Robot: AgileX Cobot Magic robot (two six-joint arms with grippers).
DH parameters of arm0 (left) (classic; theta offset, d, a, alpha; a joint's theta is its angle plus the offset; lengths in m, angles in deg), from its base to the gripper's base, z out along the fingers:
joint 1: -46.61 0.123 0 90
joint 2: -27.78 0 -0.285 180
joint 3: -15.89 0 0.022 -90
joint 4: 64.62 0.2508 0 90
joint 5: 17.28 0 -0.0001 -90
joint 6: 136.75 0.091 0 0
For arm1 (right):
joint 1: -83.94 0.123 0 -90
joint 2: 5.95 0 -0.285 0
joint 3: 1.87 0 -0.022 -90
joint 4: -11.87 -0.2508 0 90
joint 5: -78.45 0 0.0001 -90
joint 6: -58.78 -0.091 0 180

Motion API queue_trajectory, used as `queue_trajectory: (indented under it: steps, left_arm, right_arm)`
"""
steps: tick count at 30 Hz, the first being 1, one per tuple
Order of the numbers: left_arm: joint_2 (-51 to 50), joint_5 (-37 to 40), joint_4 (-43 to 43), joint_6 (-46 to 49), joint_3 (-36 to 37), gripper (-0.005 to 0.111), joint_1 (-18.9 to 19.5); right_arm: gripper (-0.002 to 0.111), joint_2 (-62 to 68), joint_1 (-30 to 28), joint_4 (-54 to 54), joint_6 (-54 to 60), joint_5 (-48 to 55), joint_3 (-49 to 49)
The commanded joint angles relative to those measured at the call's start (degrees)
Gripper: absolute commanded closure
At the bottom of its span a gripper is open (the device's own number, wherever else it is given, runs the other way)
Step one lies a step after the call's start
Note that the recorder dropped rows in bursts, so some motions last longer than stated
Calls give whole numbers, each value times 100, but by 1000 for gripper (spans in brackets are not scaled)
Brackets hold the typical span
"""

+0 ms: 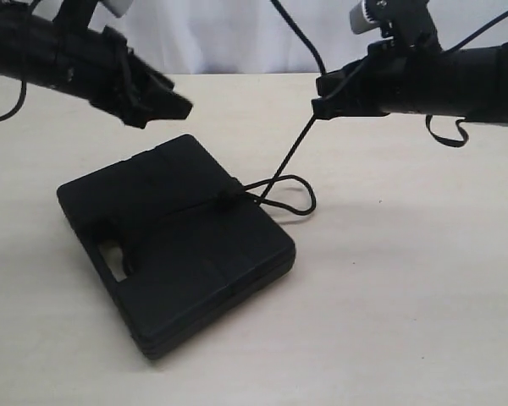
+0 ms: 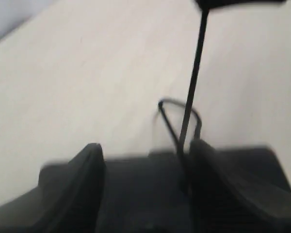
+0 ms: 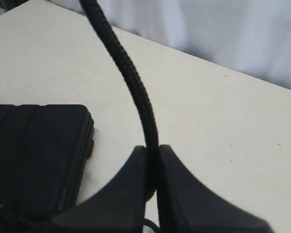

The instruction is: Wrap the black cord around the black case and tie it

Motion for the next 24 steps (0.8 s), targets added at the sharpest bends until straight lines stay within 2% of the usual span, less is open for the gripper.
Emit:
queue_trajectory:
  steps: [1,4,7,12,17,20,24]
  left_arm:
    - [117,75,2653,-2765,-27,56,150]
    - [74,682,3987,-4366,-27,56,150]
    - [-38,1228,4524,-5460,55,56,150]
    - [-340,1141,3633,-5748,575,56,150]
    - [-594,919,3395,-5936,772,56,150]
    - [-631,512,3032,-6019,959,56,138]
    - [-631,-392,3023,-6465,1249,56,15]
  right_arm:
    - [104,-80,-235,-117,-251,-98,-114]
    - [104,-80,-234,-117,-251,18,-117]
    - [104,-70,-210,-117,-251,200,-117]
    - [104,-70,-210,-117,-251,299,-117]
    - [104,-31,-210,-117,-370,298,-117]
    - [104,-6,-210,-117,-370,308,-117]
    - [104,-7,-210,-117,-370,319,-117]
